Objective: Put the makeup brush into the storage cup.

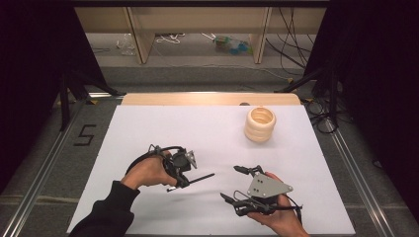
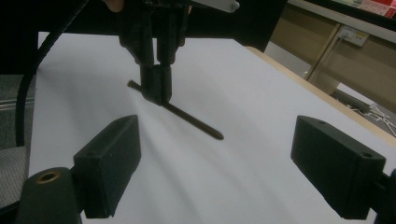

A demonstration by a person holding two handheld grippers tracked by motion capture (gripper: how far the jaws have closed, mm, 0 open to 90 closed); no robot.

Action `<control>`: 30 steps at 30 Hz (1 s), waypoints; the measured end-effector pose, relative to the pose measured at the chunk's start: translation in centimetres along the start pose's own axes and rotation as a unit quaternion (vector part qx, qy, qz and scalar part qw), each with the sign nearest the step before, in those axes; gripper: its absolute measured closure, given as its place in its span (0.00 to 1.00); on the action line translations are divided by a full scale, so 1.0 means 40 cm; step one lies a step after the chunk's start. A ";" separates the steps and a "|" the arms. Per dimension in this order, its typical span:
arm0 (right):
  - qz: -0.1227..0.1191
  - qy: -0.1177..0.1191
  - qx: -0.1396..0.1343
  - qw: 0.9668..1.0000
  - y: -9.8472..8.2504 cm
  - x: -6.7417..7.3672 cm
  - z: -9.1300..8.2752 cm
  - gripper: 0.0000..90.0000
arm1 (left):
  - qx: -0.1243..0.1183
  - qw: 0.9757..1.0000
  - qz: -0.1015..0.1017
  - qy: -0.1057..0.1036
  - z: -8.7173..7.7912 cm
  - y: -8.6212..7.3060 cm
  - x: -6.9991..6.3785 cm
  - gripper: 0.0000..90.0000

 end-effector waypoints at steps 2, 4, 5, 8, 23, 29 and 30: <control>-0.008 0.004 0.004 1.000 0.000 0.006 0.006 0.20 | 0.000 1.000 0.003 -0.002 0.002 0.005 -0.006 0.93; -0.014 0.008 0.006 1.000 0.000 0.014 0.013 0.20 | 0.003 1.000 0.005 -0.002 0.005 0.009 -0.011 0.93; -0.015 0.010 0.004 1.000 0.001 0.019 0.018 0.20 | 0.006 1.000 0.008 -0.005 0.005 0.009 -0.014 0.93; -0.032 0.020 0.015 0.999 -0.003 0.035 0.032 0.20 | 0.004 1.000 0.007 -0.007 0.006 0.014 -0.018 0.93; -0.101 0.074 0.044 0.991 -0.021 0.104 0.084 0.26 | 0.034 0.999 0.020 -0.038 0.016 0.018 -0.066 0.93; -0.123 0.090 0.057 0.987 -0.030 0.124 0.096 0.28 | 0.041 0.998 0.019 -0.042 0.019 0.020 -0.082 0.93; -0.126 0.093 0.061 0.986 -0.031 0.126 0.094 0.29 | 0.044 0.998 0.022 -0.042 0.018 0.019 -0.080 0.93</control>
Point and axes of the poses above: each handheld gripper's, and its own axes: z roughly forward along the jaws, y roughly out of its top, x roughly to its left, the point moved 10 cm from there along z, roughly forward along the jaws, and after that the axes turned 6 degrees about -x, right-handed, at the moved point
